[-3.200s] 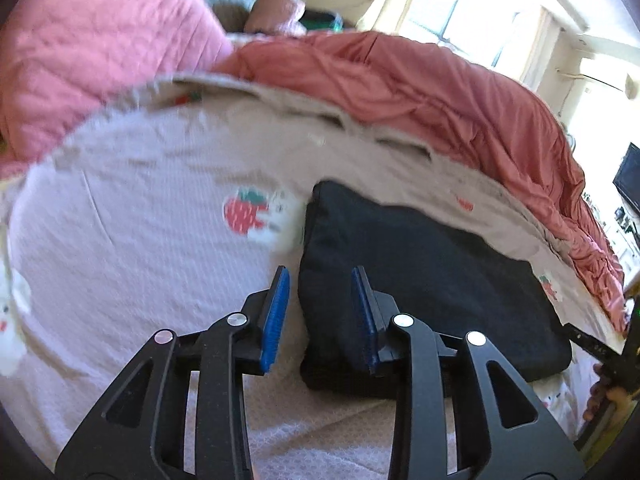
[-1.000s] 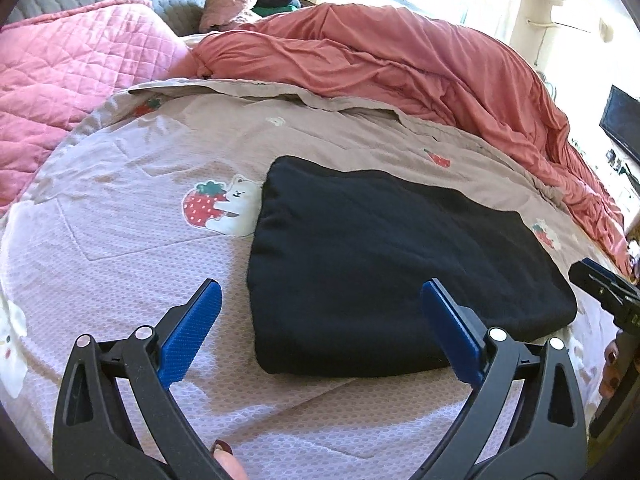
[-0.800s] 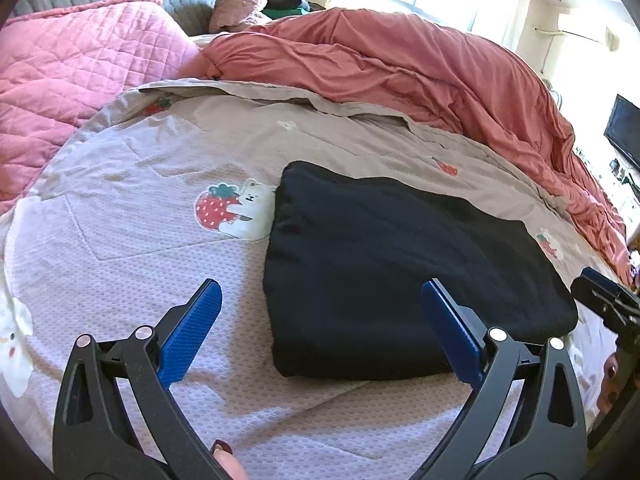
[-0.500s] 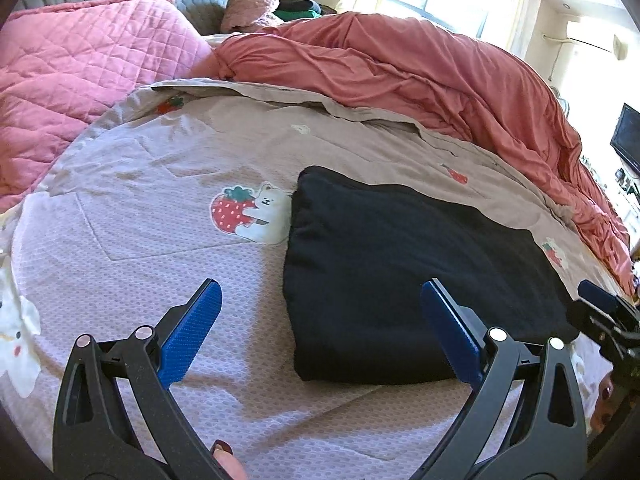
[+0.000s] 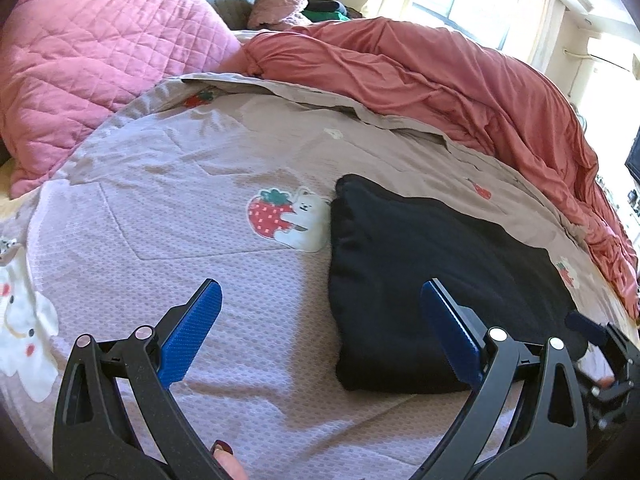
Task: Fold small clothes
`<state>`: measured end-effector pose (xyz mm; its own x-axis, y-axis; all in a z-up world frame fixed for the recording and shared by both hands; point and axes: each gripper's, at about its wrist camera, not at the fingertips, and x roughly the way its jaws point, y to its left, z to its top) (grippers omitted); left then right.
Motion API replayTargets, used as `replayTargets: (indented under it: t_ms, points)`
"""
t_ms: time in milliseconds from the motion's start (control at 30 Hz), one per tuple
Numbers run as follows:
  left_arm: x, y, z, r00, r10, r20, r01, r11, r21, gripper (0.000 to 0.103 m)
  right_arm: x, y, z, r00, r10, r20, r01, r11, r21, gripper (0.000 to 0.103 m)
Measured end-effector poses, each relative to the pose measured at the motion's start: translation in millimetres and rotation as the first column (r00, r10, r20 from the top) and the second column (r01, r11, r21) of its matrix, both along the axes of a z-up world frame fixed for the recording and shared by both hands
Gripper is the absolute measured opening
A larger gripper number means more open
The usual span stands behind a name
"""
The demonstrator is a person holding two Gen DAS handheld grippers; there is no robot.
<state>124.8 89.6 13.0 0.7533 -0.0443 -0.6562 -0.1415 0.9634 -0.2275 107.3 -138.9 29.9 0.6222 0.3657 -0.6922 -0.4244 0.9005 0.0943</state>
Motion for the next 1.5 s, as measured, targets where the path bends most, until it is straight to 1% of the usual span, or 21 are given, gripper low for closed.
replayTargets:
  t_ms: [267,333,533,633,767,867,933,1100,1167,1233,1267,1333,1367,1400,1433,1467,1500]
  points:
    - [0,22,0,0.998,0.056,-0.007,-0.056,0.998,-0.024,0.093,2,41,-12,0.997,0.079,-0.012,-0.079,0.996,-0.034,0.098]
    - [-1,32,0,0.997,0.080,-0.009,-0.081,0.996,-0.043,0.093,2,50,-13,0.995,0.097,-0.011,-0.097,0.994,-0.043,0.098]
    - [-1,56,-2,0.988,0.151,-0.024,-0.153,0.986,-0.065,0.093,5,84,-23,0.989,0.151,-0.005,-0.151,0.984,-0.100,0.098]
    - [-2,62,-2,0.985,0.171,-0.026,-0.172,0.983,-0.068,0.093,9,100,-30,0.984,0.178,-0.011,-0.177,0.974,-0.139,0.098]
    - [-1,65,-4,0.984,0.173,-0.037,-0.175,0.981,-0.088,0.093,11,124,-46,0.977,0.210,-0.029,-0.210,0.946,-0.247,0.098]
    - [0,64,-6,0.984,0.170,-0.043,-0.173,0.982,-0.077,0.093,11,136,-60,0.977,0.213,-0.029,-0.210,0.918,-0.337,0.098]
    - [1,63,-6,0.985,0.167,-0.045,-0.170,0.983,-0.073,0.093,12,140,-65,0.976,0.217,-0.011,-0.206,0.907,-0.368,0.098]
    - [4,58,-10,0.986,0.155,-0.058,-0.159,0.986,-0.053,0.093,20,145,-68,0.979,0.202,0.014,-0.181,0.904,-0.387,0.098]
    - [5,57,-11,0.986,0.154,-0.062,-0.157,0.987,-0.046,0.093,21,144,-66,0.981,0.193,0.032,-0.167,0.909,-0.382,0.097]
    - [6,57,-12,0.986,0.155,-0.067,-0.158,0.987,-0.039,0.093,20,139,-62,0.981,0.190,0.048,-0.161,0.921,-0.354,0.085]
    - [5,57,-12,0.986,0.155,-0.069,-0.158,0.987,-0.039,0.093,19,135,-59,0.980,0.192,0.054,-0.165,0.932,-0.324,0.082]
    - [6,55,-13,0.986,0.151,-0.071,-0.154,0.987,-0.041,0.093,18,128,-54,0.980,0.192,0.056,-0.171,0.948,-0.269,0.069]
    - [7,55,-14,0.986,0.148,-0.073,-0.151,0.988,-0.040,0.093,18,124,-51,0.980,0.190,0.055,-0.172,0.957,-0.235,0.066]
    - [7,53,-14,0.986,0.146,-0.075,-0.149,0.988,-0.033,0.093,18,121,-49,0.980,0.190,0.051,-0.176,0.963,-0.205,0.056]
    - [8,52,-14,0.987,0.144,-0.077,-0.147,0.989,-0.029,0.093,18,118,-47,0.980,0.196,0.044,-0.185,0.967,-0.173,0.043]
    - [9,51,-15,0.987,0.141,-0.080,-0.143,0.989,-0.027,0.093,18,114,-44,0.980,0.196,0.038,-0.189,0.972,-0.139,0.037]
    - [9,50,-16,0.987,0.135,-0.083,-0.138,0.990,-0.029,0.093,19,110,-42,0.981,0.192,0.031,-0.188,0.977,-0.104,0.026]
